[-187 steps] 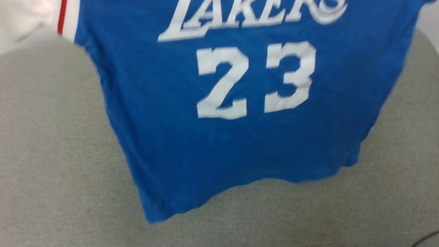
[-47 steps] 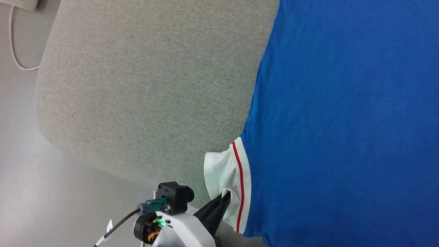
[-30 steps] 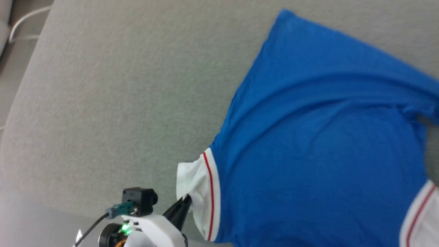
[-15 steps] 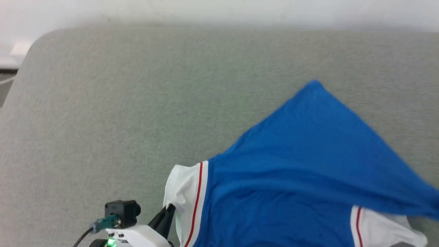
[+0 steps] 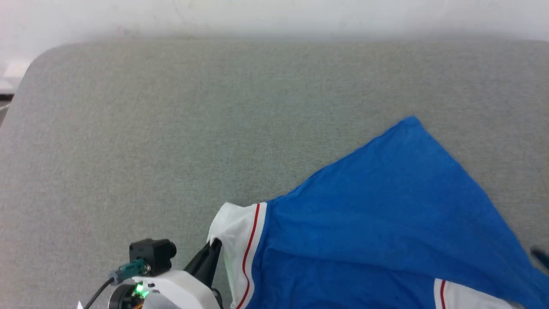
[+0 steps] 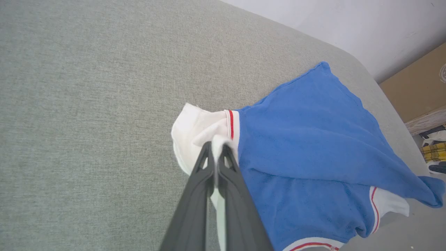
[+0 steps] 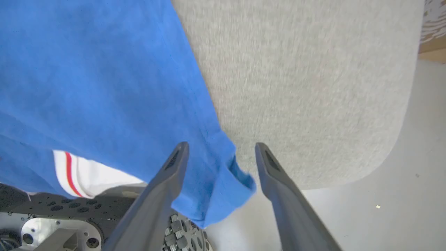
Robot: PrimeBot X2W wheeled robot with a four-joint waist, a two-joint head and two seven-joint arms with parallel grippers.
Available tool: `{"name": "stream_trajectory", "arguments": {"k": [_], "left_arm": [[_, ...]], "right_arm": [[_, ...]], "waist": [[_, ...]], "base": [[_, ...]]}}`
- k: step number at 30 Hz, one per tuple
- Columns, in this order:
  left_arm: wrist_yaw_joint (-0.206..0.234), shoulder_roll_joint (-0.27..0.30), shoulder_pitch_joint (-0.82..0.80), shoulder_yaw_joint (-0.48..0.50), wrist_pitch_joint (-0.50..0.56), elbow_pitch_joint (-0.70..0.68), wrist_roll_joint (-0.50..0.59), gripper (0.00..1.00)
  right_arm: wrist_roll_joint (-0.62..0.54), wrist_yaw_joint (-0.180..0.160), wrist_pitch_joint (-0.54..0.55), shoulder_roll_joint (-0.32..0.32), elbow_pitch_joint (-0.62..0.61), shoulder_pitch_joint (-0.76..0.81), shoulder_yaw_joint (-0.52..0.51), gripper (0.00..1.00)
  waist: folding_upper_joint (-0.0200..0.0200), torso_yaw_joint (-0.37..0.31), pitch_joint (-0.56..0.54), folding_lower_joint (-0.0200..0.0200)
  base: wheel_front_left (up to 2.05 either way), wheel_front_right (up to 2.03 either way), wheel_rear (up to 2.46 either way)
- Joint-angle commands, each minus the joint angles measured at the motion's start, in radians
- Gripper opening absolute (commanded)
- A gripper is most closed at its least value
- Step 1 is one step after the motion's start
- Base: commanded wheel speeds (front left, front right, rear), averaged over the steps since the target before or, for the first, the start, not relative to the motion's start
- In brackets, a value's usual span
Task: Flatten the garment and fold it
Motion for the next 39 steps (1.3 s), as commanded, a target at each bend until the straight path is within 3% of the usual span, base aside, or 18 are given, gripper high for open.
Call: {"name": "stream_trajectory", "arguments": {"k": [1,9,18,27,32,34,39], "left_arm": [[-0.001,-0.003,-0.018,0.000,-0.007,-0.008,0.013,0.00],[-0.011,-0.027,-0.091,-0.023,-0.014,-0.051,0.050,0.00],[-0.035,-0.087,-0.161,-0.076,-0.025,-0.052,0.080,0.00],[-0.053,-0.125,-0.193,-0.102,-0.041,-0.021,0.086,0.00],[-0.053,-0.126,-0.199,-0.096,-0.050,-0.010,0.085,0.00],[-0.054,-0.125,-0.200,-0.095,-0.052,-0.009,0.084,0.00],[-0.052,-0.116,-0.199,-0.086,-0.057,-0.005,0.083,0.00]], "right_arm": [[-0.001,-0.002,0.004,-0.006,-0.017,-0.038,0.004,1.00],[-0.007,-0.002,0.018,-0.042,-0.053,-0.319,0.149,1.00],[-0.047,-0.002,0.051,-0.067,0.157,-0.600,0.327,1.00],[-0.091,-0.002,0.021,-0.133,0.352,-0.655,0.449,1.00],[-0.035,-0.002,0.007,-0.176,0.388,-0.612,0.538,1.00],[-0.019,-0.002,-0.003,-0.188,0.396,-0.610,0.558,0.00],[-0.003,-0.002,-0.094,-0.179,0.415,-0.646,0.555,0.00]], "waist": [[0.0000,0.027,0.028,-0.0001],[0.0000,0.123,0.144,-0.0001],[0.0000,0.234,0.242,-0.0001],[0.0000,0.294,0.279,-0.0001],[0.0000,0.305,0.283,-0.0001],[0.0000,0.304,0.281,-0.0001],[0.0000,0.283,0.256,-0.0001]], "base": [[0.00,0.00,0.00],[0.00,0.00,0.00],[0.00,0.00,0.00],[0.00,0.00,0.00],[0.00,0.00,0.00],[0.00,0.00,0.00],[0.00,0.00,0.00]]}}
